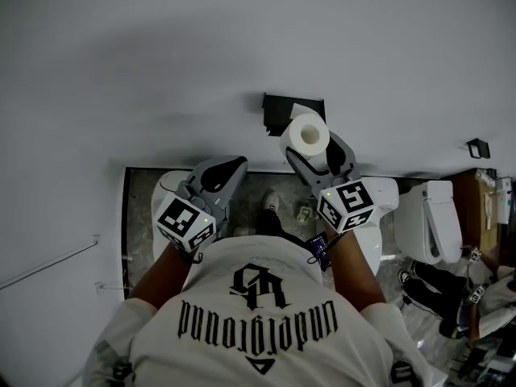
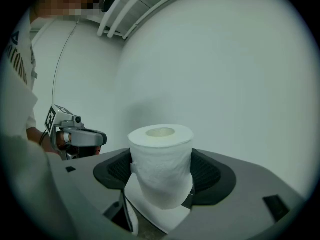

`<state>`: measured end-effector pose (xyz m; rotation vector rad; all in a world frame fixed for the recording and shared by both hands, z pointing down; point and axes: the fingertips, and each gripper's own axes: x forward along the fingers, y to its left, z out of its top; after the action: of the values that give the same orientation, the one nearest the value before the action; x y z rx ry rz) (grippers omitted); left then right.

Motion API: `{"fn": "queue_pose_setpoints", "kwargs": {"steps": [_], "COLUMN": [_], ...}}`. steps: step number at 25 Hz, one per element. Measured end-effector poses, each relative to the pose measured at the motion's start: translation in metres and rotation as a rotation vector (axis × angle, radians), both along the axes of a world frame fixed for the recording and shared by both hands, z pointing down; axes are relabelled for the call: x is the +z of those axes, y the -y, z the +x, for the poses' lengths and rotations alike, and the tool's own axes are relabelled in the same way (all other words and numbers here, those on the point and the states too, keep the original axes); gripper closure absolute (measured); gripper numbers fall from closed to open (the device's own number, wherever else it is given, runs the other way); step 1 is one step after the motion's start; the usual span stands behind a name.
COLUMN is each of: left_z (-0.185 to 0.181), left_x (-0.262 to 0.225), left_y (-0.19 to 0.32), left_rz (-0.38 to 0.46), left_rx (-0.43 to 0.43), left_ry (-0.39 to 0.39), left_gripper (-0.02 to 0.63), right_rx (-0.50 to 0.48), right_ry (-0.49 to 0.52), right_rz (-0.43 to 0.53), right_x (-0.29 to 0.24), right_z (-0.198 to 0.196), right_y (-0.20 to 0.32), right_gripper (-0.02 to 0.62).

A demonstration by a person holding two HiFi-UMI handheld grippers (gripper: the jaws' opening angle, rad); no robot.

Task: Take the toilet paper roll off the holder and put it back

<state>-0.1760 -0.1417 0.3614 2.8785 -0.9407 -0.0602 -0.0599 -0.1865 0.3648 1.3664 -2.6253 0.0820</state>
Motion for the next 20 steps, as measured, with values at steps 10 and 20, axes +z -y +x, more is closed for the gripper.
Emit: {"fn": "queue_pose_setpoints", "kwargs": {"steps": [10,20], "left_z": [0.017,0.036], "left_x": [0.002,0.010], "left_y": [0.040,0.083], "left_rz": [-0.005,-0.027], "left_rx": [-0.015,-0.032], "left_ry": [0.002,0.019], "left_gripper": [0.594,0.594], "right_rx": [-0.032,-0.071], "right_ry": [-0.003,0.001], "right_rz": [-0.009,-0.029], "right_x": [0.002,0.011], "right_z": [0.008,0.020], "right_y": [0.039,0.089], "right_gripper": [0.275,0.275]}}
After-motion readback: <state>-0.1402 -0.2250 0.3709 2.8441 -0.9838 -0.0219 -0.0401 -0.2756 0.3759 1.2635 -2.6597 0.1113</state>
